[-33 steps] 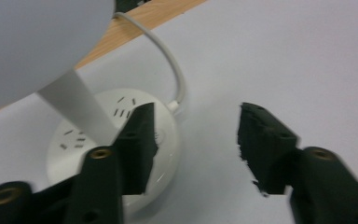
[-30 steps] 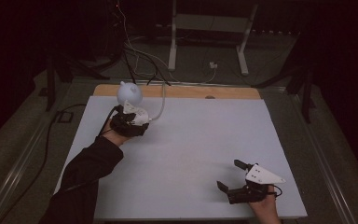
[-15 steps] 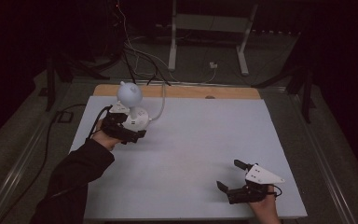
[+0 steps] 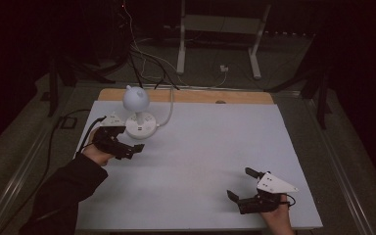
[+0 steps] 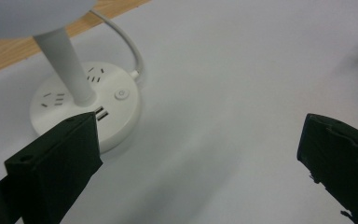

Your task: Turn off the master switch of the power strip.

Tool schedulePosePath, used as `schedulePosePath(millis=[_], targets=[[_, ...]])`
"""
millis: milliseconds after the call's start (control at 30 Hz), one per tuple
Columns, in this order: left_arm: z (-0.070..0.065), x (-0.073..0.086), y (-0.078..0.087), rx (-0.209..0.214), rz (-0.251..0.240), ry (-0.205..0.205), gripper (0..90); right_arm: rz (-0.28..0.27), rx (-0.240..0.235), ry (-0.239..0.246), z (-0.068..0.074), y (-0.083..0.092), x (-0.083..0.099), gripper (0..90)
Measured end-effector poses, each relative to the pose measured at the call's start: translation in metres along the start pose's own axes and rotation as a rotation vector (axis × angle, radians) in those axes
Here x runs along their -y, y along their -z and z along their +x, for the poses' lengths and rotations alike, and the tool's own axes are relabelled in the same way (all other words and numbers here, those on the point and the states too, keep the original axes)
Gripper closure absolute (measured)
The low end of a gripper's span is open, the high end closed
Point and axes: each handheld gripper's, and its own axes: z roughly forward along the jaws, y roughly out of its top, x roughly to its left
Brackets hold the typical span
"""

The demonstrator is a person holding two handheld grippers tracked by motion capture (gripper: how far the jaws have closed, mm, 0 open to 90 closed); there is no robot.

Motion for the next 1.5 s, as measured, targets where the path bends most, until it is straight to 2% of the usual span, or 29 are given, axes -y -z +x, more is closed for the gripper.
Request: schedulePosePath(millis=[200, 633, 933, 1000, 1267, 1400, 1500], targets=[[-0.004, 0.019, 0.007, -0.005, 0.009, -0.009, 0.0, 0.002, 0.0, 0.002, 0.0, -0.001, 0.0, 0.0], [-0.016, 0.059, 0.019, 0.021, -0.001, -0.005, 0.0, 0.008, -0.001, 0.002, 0.001, -0.002, 0.001, 0.0], [-0.025, 0.086, 0.02, 0.039, 0.004, -0.003, 0.0, 0.012, -0.005, 0.005, 0.001, -0.003, 0.001, 0.0], [-0.027, 0.091, 0.021, 0.032, -0.001, -0.005, 0.0, 0.013, -0.005, 0.004, 0.001, -0.003, 0.001, 0.0], [-0.037, 0.11, 0.019, 0.048, 0.02, -0.027, 0.0, 0.015, -0.005, 0.005, 0.001, -0.003, 0.001, 0.0], [-0.038, 0.118, 0.02, 0.047, 0.02, -0.012, 0.0, 0.016, -0.005, 0.008, 0.001, -0.003, 0.001, 0.0], [-0.04, 0.124, 0.022, 0.046, 0.021, -0.022, 0.0, 0.021, -0.007, 0.005, 0.0, -0.004, 0.001, 0.0]])
